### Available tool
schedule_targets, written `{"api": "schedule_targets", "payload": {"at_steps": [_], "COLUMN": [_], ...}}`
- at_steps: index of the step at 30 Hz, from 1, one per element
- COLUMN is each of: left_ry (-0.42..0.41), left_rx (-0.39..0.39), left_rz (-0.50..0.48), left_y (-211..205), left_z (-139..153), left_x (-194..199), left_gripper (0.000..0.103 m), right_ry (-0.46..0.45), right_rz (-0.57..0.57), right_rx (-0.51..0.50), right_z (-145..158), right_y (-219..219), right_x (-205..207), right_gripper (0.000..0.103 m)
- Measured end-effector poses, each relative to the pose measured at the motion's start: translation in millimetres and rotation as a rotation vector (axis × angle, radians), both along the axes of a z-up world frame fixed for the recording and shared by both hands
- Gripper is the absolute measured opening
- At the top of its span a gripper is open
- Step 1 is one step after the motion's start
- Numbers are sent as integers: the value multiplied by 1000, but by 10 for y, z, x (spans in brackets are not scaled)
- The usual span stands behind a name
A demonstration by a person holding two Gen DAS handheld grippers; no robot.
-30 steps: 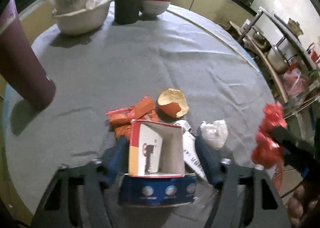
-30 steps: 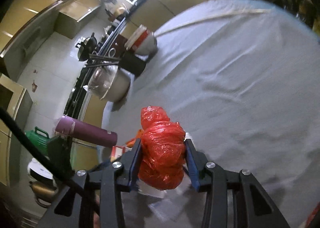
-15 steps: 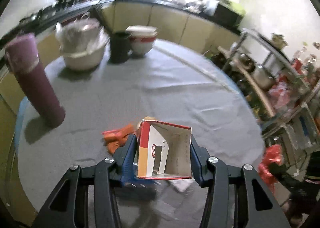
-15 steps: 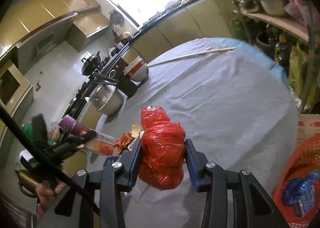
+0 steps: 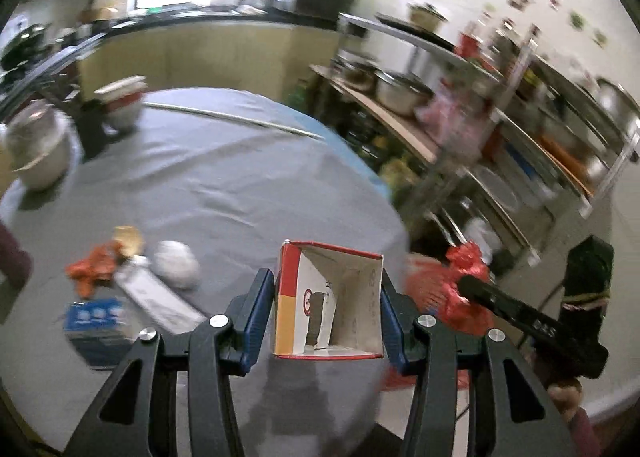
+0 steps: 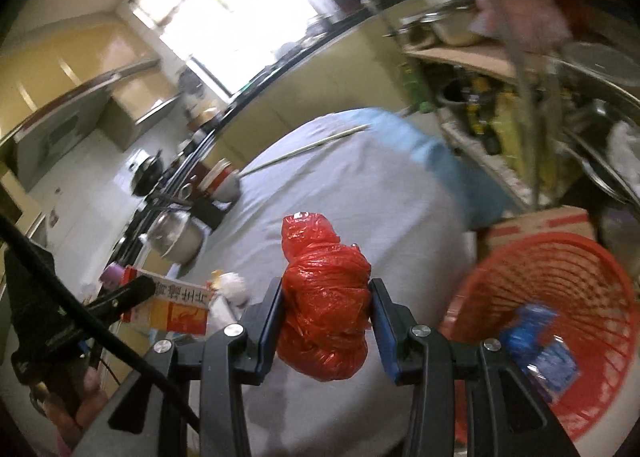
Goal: Collect trash
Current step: 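Carry both items to the red basket and release them inside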
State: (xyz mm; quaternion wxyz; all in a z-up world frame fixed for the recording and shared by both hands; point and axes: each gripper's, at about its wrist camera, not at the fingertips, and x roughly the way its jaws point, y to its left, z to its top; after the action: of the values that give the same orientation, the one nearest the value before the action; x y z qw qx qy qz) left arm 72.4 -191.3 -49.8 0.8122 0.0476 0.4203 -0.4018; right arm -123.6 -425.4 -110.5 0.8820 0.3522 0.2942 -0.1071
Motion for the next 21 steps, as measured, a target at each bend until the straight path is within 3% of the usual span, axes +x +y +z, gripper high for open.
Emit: {"api": "schedule_targets", "payload": {"at_steps": [11,21], "left_ry": [55,111], "left_rx": [54,110], "left_rz": [-249,-398], "left_y": [-1018,-1579], "left_z": [-303,-662], "left_x": [-702,-1105], "left_gripper": [51,53], "right_ry": [61,92], "right_rz": [-241,-289], "right_rx": [89,146], "right_z": [-449,-747], "right_y": [-763,-935], "right_x": [-914,-1172], "right_gripper": [44,47]}}
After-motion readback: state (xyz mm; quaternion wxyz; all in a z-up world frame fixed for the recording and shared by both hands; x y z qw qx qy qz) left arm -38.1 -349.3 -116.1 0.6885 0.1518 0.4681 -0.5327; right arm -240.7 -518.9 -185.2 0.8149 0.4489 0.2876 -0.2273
